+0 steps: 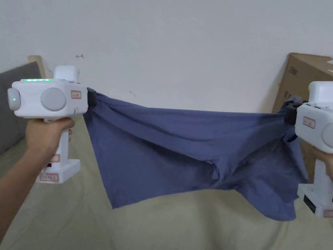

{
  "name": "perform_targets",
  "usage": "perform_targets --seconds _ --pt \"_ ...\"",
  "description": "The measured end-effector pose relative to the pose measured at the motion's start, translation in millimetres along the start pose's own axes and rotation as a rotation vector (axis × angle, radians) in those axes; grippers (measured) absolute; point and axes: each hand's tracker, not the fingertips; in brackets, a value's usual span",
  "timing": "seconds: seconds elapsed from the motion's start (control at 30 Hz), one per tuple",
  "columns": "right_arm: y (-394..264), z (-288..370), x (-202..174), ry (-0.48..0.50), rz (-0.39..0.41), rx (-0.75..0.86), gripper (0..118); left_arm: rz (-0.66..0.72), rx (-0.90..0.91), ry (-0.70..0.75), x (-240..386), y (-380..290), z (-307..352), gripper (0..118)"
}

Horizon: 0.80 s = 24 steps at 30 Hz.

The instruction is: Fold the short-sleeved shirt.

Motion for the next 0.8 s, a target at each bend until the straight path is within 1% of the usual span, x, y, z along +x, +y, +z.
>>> perform_targets --seconds 0.1,0.2,0.37,0.53,0.7,0.8 --pt "15 -16 -5 -0.007 -0.006 0.022 7 -0.027 0.037 0.025 3 24 -16 5" --pt "17 -28 -11 -0.008 -0.012 0.026 7 -0.043 0.054 0.040 1 33 -38 5" --pt "-1 -54 -25 0.004 -0.033 0.003 7 -0.085 0.028 0.087 -4 22 -75 5" --pt "-31 -75 -36 0.014 -0.049 -0.057 7 -0.065 -0.020 0.097 -20 -14 -103 5" --pt "-94 -95 -50 0.013 -0.071 -0.122 7 -0.049 -0.096 0.105 -36 -69 -118 5" --pt "-131 -94 -55 0.016 -0.107 -0.183 7 -0.028 -0.151 0.102 -44 -108 -115 5"
